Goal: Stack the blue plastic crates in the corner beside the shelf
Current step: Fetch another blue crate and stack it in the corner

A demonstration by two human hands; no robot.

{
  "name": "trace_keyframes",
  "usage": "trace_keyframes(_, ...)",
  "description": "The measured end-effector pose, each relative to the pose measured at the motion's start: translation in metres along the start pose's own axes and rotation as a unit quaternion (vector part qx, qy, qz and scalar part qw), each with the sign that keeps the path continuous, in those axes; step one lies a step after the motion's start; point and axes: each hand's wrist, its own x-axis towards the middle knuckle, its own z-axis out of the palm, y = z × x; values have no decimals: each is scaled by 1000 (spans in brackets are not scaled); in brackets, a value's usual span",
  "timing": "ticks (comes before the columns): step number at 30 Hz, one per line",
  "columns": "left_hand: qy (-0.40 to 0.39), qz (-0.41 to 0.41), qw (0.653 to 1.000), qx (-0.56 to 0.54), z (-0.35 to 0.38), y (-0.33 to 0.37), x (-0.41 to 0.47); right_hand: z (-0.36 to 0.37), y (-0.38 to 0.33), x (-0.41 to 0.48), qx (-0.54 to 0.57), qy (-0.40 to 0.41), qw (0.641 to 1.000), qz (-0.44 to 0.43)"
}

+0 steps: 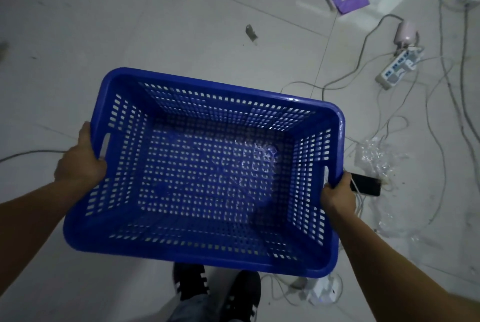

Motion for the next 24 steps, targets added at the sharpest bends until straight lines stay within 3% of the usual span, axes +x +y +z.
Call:
trace_keyframes(9, 46, 20, 998, 48, -77, 35, -48, -72, -27, -35, 40, 10, 999, -16)
trace_keyframes(13, 76, 40, 996, 32, -156, 67, -80, -153, -76, -75, 66, 13, 997, -48)
trace_keyframes(15, 121, 54, 991, 23, -232, 90, -121, -233, -114, -125, 81, 25, 993, -85)
trace_keyframes(19, 118, 70, 990, 36, -270, 94, -122, -279, -141, -139, 20, 28, 994, -102)
trace_keyframes(24, 197, 91, 976, -1, -408, 153, -209, -419, -211, -214, 46, 54, 985, -160)
